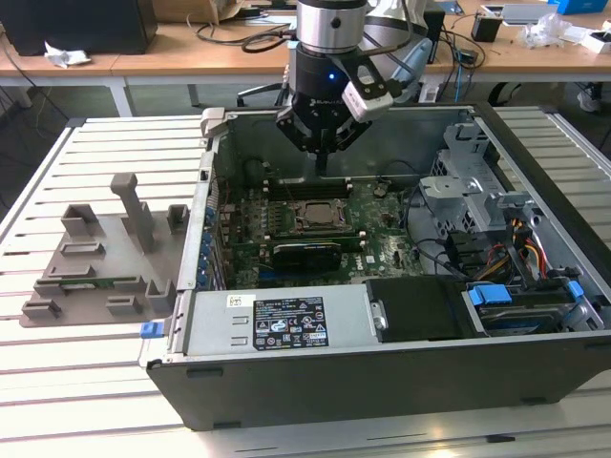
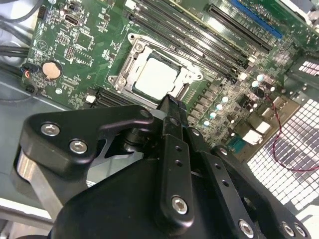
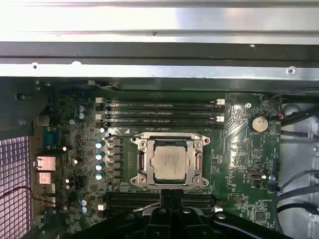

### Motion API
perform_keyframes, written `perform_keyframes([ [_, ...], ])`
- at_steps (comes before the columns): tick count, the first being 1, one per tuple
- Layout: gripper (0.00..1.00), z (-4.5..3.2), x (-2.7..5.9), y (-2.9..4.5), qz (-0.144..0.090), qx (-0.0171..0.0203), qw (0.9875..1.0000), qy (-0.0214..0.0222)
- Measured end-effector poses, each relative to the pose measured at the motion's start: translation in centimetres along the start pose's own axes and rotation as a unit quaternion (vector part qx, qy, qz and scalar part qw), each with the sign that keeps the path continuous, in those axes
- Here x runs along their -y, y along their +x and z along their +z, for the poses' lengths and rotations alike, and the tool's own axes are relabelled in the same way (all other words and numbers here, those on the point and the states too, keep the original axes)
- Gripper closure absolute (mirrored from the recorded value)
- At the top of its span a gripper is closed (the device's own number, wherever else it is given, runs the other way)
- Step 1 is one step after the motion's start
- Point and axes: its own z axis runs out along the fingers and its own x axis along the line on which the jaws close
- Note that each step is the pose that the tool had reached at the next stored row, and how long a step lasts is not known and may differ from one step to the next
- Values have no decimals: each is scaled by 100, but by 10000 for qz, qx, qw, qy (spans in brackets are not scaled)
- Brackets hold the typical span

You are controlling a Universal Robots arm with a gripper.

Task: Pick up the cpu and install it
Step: 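Install the first cpu locking lever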

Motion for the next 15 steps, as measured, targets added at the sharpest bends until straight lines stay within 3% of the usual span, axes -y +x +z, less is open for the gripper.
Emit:
perform_keyframes([
  [6, 89, 0, 0, 0, -358, 17, 9994, 7],
  [15, 89, 0, 0, 0, -831, 39, 9965, 5],
])
